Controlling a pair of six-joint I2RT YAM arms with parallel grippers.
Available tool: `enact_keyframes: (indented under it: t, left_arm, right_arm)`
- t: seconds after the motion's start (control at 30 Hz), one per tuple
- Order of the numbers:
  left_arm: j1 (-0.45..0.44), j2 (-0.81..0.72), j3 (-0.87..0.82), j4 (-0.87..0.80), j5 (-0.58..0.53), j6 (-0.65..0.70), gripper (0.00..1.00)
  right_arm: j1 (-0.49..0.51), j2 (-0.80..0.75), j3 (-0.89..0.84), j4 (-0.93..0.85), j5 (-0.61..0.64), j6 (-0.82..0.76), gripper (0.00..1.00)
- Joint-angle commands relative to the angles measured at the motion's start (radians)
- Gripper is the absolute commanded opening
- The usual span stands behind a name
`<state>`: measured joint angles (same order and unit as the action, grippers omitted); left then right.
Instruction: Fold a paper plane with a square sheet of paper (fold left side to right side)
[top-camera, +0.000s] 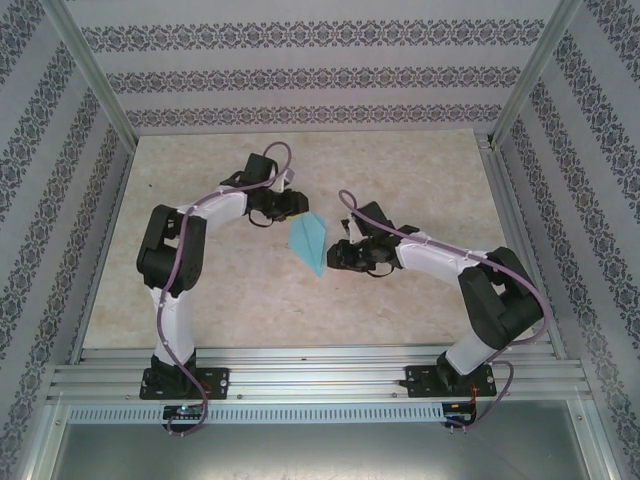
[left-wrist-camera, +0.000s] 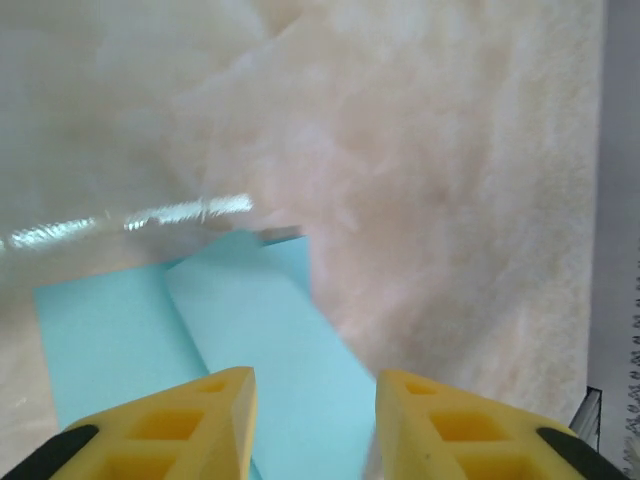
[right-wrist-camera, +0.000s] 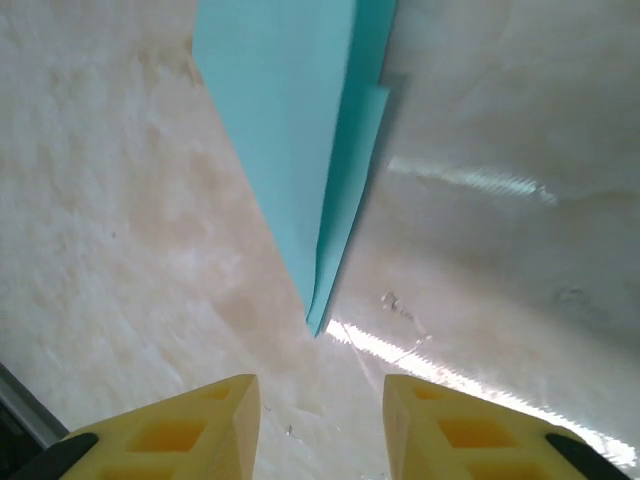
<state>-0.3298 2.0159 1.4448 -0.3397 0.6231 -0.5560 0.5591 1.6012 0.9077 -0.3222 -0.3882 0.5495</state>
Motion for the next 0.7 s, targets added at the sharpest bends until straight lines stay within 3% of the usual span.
enact_keyframes:
  t: [0.0,0.17,0.3,0.5,0.67]
  left_arm:
    - [0.055,-0.159,-0.017,-0.025,-0.001,0.027,0.43]
    - [0.102,-0.347,-0.176,0.01,-0.056,0.021,0.5]
    - [0.112,-0.486,-0.34,0.042,-0.112,0.005,0.61]
    - [0.112,-0.642,-0.602,0.209,-0.15,-0.125,0.94]
    - [0.113,-0.648,-0.724,0.304,-0.117,-0.203,0.99]
  right_arm:
    - [-0.032,-0.042,0.018,0.029,0.07,0.017,0.41]
    - [-0.066,-0.076,0.019,0.018,0.123,0.013,0.49]
    - [-0.089,-0.061,0.016,0.041,0.087,0.021,0.55]
    - [-0.102,0.003,0.036,0.098,0.051,0.043,0.61]
    - [-0.115,0.086,0.09,0.124,0.013,0.059,0.64]
